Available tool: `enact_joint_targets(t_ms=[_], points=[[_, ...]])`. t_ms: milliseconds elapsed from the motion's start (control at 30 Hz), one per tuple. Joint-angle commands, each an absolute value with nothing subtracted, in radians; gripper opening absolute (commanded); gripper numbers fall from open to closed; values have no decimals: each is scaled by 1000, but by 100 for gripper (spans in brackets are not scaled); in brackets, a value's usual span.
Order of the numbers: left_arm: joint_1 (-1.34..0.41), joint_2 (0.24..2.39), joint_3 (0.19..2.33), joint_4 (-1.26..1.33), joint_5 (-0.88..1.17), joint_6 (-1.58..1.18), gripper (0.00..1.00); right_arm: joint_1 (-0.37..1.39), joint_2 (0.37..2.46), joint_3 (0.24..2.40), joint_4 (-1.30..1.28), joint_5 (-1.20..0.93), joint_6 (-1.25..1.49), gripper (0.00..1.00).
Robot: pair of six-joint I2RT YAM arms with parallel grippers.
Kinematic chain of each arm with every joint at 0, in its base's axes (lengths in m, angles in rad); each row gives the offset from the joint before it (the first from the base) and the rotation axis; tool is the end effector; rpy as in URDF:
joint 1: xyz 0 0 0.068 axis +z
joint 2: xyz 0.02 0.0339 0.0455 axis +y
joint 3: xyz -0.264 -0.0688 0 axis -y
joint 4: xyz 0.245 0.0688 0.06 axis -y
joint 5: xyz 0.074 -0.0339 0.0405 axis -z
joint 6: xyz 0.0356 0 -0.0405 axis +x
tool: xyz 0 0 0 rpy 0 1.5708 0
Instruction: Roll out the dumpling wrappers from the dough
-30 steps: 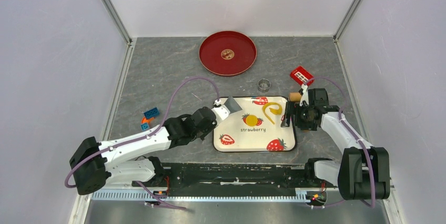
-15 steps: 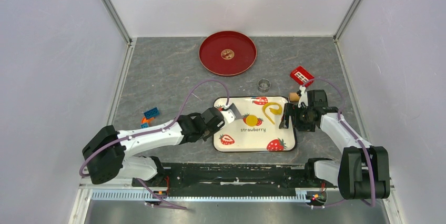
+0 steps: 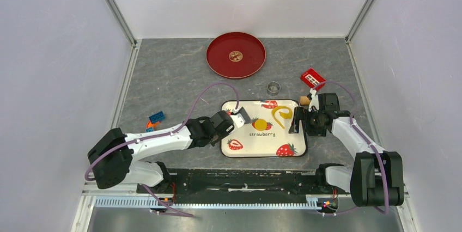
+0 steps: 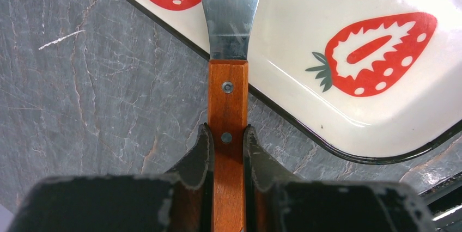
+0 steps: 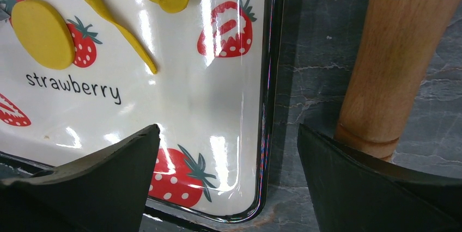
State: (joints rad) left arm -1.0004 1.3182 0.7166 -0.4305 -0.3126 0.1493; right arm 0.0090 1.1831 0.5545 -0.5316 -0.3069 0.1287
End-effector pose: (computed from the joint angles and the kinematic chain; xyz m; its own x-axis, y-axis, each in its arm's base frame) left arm 0.1417 -0.2006 0.1873 -0.3519 0.8106 -0.4680 0.7767 0.5319 0.3374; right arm 0.1966 0.0125 0.1634 -0.9258 0.1140 -0.3603 -0.0104 0.9453 0.3259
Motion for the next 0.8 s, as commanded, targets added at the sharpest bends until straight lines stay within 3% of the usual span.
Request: enact_joint_targets(t_ms=[0, 767], points=[[-1011, 1337, 761, -390, -307, 198, 2, 6, 1183, 557, -513, -320, 110, 98], [-1030, 1368, 750, -394, -252, 226, 2, 6, 1197, 554, -508, -331, 108, 98]])
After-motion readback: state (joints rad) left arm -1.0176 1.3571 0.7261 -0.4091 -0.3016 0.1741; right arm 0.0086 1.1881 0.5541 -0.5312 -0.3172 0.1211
